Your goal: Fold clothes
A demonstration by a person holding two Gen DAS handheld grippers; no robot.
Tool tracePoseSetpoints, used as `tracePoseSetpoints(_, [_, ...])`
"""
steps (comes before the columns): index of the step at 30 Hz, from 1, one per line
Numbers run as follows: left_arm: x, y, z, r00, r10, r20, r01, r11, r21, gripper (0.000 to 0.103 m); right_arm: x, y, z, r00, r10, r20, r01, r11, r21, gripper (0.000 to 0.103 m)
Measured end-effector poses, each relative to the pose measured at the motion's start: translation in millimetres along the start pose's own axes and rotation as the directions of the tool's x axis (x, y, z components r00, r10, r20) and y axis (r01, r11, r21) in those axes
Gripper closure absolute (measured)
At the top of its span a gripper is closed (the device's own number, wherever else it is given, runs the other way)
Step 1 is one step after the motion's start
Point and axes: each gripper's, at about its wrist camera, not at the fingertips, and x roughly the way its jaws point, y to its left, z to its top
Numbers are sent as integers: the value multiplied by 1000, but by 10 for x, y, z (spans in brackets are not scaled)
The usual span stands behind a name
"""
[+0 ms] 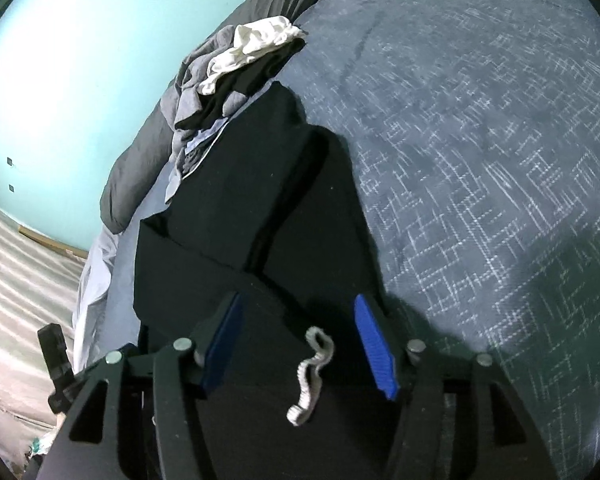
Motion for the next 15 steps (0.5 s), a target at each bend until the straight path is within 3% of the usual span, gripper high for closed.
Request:
tracePoseSetpoints(9, [42, 230, -10, 1000, 17, -12, -18, 999, -36, 46, -135, 6, 23, 999, -28, 41, 29, 999, -23, 44])
tracePoseSetpoints(15, [62, 257, 31, 999, 29, -14, -29, 999, -37, 46, -24, 105, -46, 998, -57, -23, 55, 994, -96, 68])
